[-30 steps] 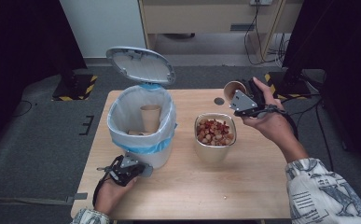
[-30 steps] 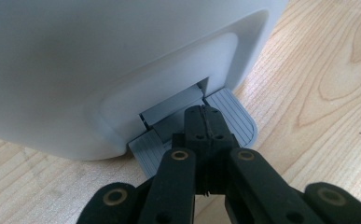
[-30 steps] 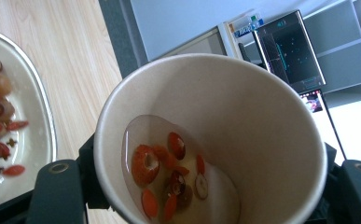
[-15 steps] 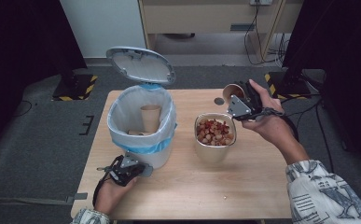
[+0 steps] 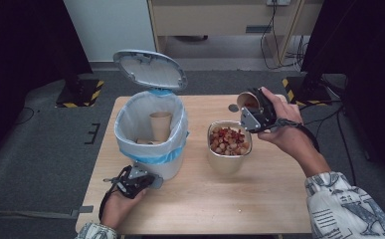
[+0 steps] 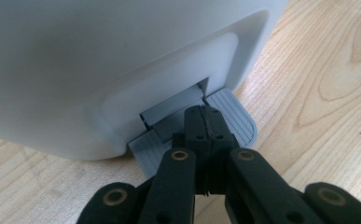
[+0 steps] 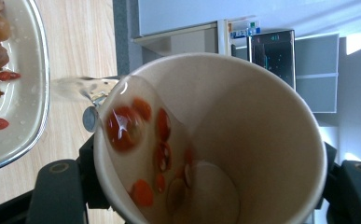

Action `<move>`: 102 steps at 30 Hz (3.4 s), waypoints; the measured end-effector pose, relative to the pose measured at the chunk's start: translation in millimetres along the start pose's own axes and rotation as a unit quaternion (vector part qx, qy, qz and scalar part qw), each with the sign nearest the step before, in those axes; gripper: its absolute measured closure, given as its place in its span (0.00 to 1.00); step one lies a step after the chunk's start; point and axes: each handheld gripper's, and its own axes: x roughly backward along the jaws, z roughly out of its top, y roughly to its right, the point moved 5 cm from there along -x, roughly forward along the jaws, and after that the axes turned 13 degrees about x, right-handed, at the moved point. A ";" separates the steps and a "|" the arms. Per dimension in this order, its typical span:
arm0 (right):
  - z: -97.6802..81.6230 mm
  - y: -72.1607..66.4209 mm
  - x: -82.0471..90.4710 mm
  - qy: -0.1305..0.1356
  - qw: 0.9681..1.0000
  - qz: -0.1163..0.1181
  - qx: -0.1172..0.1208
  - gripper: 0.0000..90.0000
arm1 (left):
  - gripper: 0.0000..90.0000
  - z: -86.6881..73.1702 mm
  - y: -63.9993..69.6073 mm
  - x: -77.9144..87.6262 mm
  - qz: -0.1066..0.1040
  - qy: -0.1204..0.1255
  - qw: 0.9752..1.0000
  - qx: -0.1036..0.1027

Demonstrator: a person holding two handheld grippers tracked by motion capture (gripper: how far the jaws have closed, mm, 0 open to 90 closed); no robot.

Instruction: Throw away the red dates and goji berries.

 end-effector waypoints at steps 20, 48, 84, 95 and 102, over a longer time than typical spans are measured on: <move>3.8 3.0 -1.4 -0.020 0.998 -0.010 0.061 0.31 | 1.00 0.1 0.1 -0.1 -0.001 0.001 1.000 0.002; 20.8 5.6 1.1 -0.046 0.979 -0.035 0.193 0.31 | 1.00 0.3 -0.2 -0.2 0.000 0.002 1.000 0.000; 26.0 -0.3 -2.6 -0.047 0.968 -0.040 0.242 0.31 | 1.00 0.3 -0.5 -0.2 -0.002 0.002 1.000 0.001; 19.7 -6.0 -5.3 -0.044 0.982 -0.027 0.180 0.31 | 1.00 0.0 -0.3 -0.1 -0.002 0.001 1.000 0.001; 15.6 -4.6 -6.8 -0.030 0.991 -0.029 0.125 0.31 | 1.00 0.0 -0.2 -0.1 -0.003 0.001 1.000 0.001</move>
